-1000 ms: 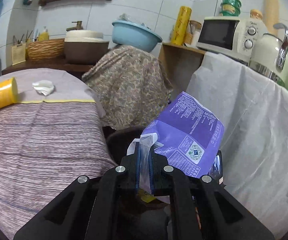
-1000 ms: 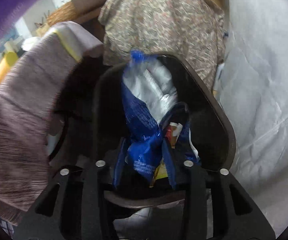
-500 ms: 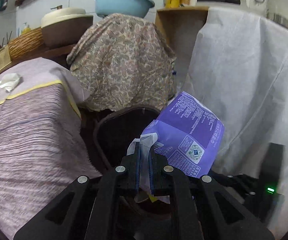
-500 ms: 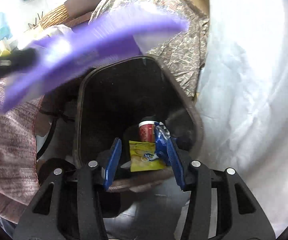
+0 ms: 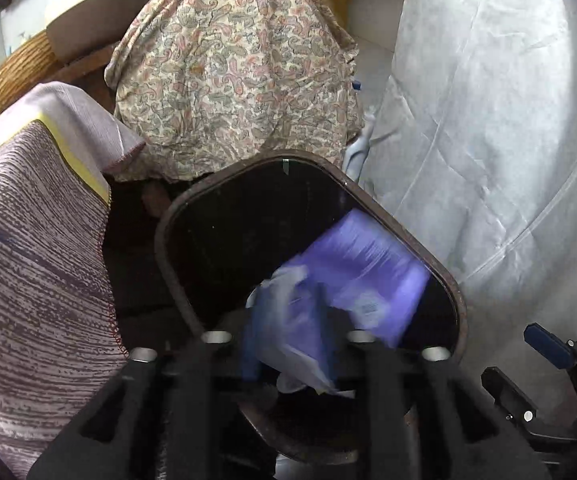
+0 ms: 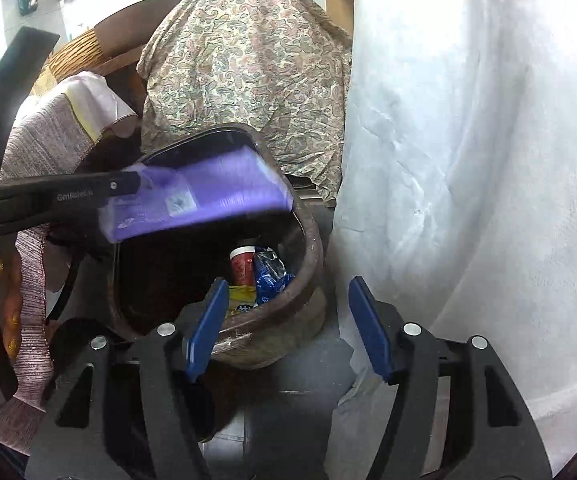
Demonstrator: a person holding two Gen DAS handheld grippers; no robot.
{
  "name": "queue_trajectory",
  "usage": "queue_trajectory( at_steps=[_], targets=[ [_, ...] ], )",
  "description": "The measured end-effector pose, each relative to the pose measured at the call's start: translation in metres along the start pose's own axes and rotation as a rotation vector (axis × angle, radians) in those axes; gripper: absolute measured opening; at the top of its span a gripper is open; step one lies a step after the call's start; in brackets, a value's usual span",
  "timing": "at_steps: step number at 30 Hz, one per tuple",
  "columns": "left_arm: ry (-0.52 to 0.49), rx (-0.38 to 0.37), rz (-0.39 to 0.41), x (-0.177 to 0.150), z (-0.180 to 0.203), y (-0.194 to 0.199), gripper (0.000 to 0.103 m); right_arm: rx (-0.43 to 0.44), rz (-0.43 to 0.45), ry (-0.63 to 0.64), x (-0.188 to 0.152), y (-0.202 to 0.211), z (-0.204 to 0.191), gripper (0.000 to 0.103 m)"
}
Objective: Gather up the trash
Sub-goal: 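Carry both bags over the black bin and release them from both tools, then move both tools back over the table toward the bottle and can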
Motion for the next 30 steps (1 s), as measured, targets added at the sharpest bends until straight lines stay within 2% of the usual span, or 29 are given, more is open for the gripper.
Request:
queue_trajectory(
  at_steps=[1,10,15,20,22,24,30],
  targets=[
    [0.001,0.011,0.016,-0.001,0.000,0.003,0.061,0.000,0.000,-0.002,0.000,-0.001,0.001,0.063],
    [0.071,-0.067,0.121,0.004,-0.001,0.042,0.065,0.001,0.010,0.012,0.000,0.002,-0.004,0.063],
    [0.128,-0.126,0.223,0.002,-0.005,0.090,0.070,0.026,0.023,0.013,0.005,0.008,-0.011,0.063],
    [0.140,-0.117,0.308,-0.008,-0.014,0.142,0.080,0.090,0.040,0.031,0.016,0.022,-0.033,0.063],
    [0.164,-0.094,0.338,-0.018,-0.026,0.165,0.082,0.128,0.052,0.050,0.022,0.031,-0.048,0.063],
    [0.186,-0.067,0.358,-0.029,-0.038,0.182,0.083,0.167,0.059,0.068,0.026,0.039,-0.063,0.074],
    [0.269,0.134,0.375,-0.073,-0.088,0.225,0.087,0.328,0.042,0.191,0.031,0.059,-0.130,0.074]
  ],
)
Point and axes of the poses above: each gripper's, at about its wrist camera, not at the fingertips, and y roughly against the way its jaws point, z to its right, x to its top, the point moved 1 cm from there along -y, roughly the way its jaws point, and after that the axes turned 14 degrees about -y, right-handed, at the moved point
